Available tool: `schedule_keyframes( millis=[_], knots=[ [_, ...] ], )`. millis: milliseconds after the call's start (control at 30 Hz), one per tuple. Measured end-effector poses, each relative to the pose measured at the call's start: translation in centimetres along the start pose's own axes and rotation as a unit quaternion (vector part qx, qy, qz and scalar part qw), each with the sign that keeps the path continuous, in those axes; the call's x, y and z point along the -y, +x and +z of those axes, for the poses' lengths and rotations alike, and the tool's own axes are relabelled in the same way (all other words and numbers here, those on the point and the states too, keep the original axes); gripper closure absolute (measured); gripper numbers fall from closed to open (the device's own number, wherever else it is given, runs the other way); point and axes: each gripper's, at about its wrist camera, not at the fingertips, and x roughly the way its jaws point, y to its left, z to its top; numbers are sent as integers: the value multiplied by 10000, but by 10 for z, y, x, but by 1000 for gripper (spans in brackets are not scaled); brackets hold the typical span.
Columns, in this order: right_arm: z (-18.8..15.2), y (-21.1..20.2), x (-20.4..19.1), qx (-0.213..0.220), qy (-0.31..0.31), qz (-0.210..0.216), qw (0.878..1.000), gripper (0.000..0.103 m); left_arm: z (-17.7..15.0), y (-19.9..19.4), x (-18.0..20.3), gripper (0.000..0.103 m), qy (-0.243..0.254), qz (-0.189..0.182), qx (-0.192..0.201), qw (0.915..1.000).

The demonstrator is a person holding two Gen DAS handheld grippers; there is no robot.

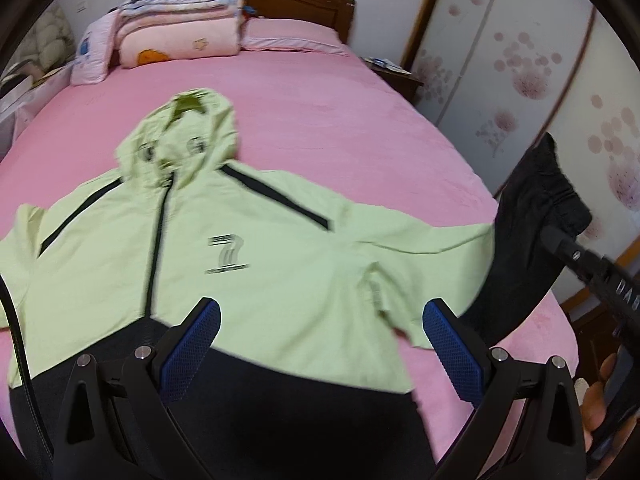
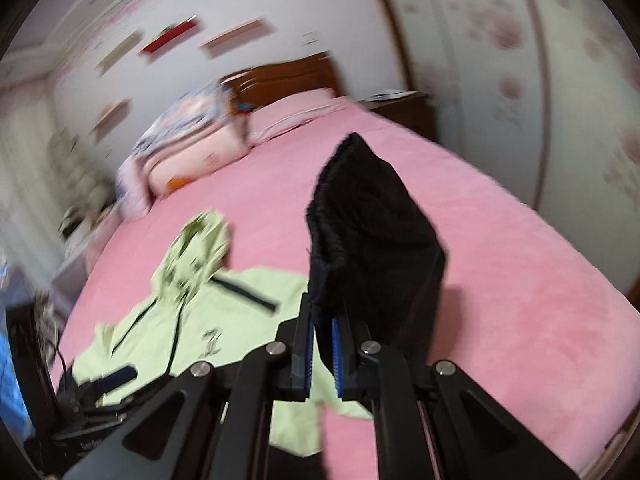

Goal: Fold large clothes
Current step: 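Lift the black sleeve with the right gripper and lay it across the jacket front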

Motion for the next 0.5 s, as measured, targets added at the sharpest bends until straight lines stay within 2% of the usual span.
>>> schedule_keyframes(
  millis=[133, 300, 400, 500],
  knots=[
    [-28, 36, -37, -442, -334, 144, 9984, 96, -9, -2, -51, 2, -325, 175, -68, 9993],
    [-73, 75, -75, -930, -790, 137, 9924, 96, -25, 8, -90, 2, -584, 136, -268, 9978],
    [-101, 101, -92, -1241, -1054, -16, 9867, 95, -33, 26, -96, 2, -593, 19, -476, 9971],
    [-127, 126, -98, -1569, -1430, -399, 9764, 94, -42, 44, -95, 2, -525, -181, -732, 9958]
  ],
)
